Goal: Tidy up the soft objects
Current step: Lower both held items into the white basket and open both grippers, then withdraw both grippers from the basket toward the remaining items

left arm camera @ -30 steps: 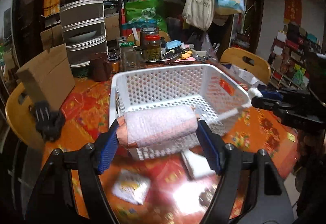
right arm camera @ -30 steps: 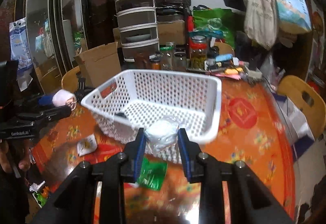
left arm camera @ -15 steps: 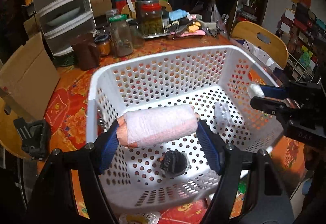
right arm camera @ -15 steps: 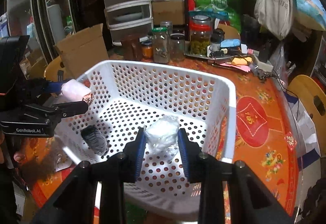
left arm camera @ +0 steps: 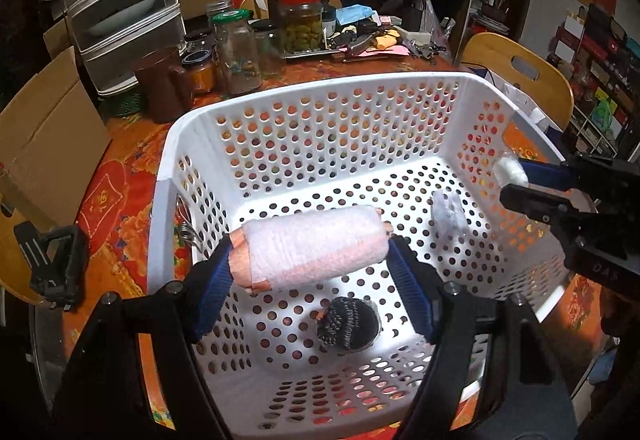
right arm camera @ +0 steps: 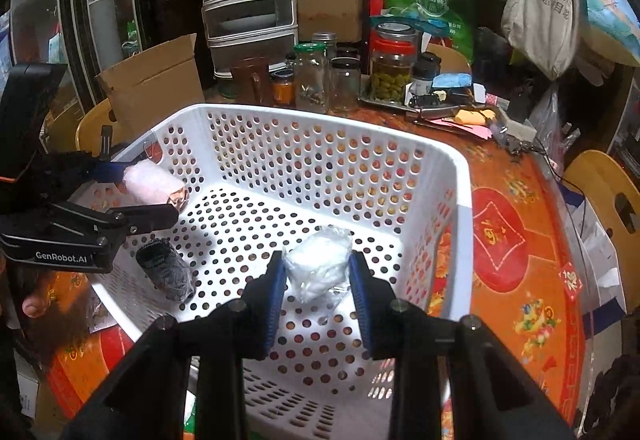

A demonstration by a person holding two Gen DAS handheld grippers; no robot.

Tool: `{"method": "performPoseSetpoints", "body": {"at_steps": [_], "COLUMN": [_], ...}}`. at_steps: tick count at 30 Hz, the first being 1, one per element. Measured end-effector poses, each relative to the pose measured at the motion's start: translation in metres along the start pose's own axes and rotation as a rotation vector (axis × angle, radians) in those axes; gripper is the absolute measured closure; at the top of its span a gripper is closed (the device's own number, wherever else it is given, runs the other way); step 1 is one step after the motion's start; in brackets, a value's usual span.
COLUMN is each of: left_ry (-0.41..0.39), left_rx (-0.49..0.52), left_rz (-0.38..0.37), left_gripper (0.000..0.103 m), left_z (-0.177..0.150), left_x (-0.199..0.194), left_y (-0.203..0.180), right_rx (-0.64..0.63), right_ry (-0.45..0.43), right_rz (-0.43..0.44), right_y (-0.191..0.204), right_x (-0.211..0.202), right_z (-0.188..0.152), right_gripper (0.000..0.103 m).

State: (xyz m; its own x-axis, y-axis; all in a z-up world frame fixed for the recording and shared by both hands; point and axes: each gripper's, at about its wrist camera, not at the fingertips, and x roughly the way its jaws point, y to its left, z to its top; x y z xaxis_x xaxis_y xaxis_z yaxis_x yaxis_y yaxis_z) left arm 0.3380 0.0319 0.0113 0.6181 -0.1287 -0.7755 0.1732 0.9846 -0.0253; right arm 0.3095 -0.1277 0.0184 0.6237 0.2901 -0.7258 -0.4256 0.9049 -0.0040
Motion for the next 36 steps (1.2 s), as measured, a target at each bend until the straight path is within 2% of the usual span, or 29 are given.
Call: {"method": "performPoseSetpoints", "body": {"at_steps": [3,5,7,11,12,13,15,20,22,30,36], "left_ry": [-0.007,-0.026,-0.041,-0.081,-0.089,-0.099,-0.116,-0.141,-0.145,-0.179,-0.206], "left_rx": [-0.002,-0.003,0.005,0.025,0.025,0.021,0.018,0.014,0.019,0.020,-0.013], "left_rz": [-0.005,-0.001,-0.002,0.007,0.004,0.002,0.004,0.000,0.000,0.033,0.041], "left_gripper": [0.027,0.023,0.011,0.003,0.002,0.001,0.000,0.000,0.000,0.000,0.000], "left_z": [-0.001,-0.001,-0.001,0.001,0.001,0.002,0.002,-0.001,-0.003,-0.026,-0.056], "left_x": [-0.002,-0.006,-0.011,-0.023,-0.026,-0.030,-0.038,-0.054,-0.061,-0.098,-0.134], "left_y": [0.000,0.000,-0.002,-0.008,-0.008,-0.008,-0.008,-0.007,-0.008,-0.013,-0.008], "right_rx": [0.000,0.003,0.003,-0.003,-0.007,-0.010,-0.013,-0.014,-0.007,0.019,0.014], "right_ry": [-0.003,-0.009,-0.025,-0.040,-0.044,-0.048,-0.059,-0.076,-0.083,-0.104,-0.141], "right_rz": [-0.007,-0.014,-0.015,-0.011,-0.014,-0.020,-0.022,-0.022,-0.029,-0.034,-0.048], "right_y": [-0.001,-0.001,-0.002,0.000,0.001,0.002,0.004,0.006,0.006,0.008,0.014], "right_x": [-0.001,-0.002,-0.005,-0.011,-0.012,-0.015,-0.019,-0.031,-0.035,-0.053,-0.076], "right_z": [-0.001,-0.002,-0.003,-0.003,-0.003,-0.003,-0.003,-0.005,-0.006,-0.018,-0.029], "right_gripper": [0.071,0.066,0.059,0.052,0.046,0.032,0.018,0.012,0.000,0.000,0.000]}}
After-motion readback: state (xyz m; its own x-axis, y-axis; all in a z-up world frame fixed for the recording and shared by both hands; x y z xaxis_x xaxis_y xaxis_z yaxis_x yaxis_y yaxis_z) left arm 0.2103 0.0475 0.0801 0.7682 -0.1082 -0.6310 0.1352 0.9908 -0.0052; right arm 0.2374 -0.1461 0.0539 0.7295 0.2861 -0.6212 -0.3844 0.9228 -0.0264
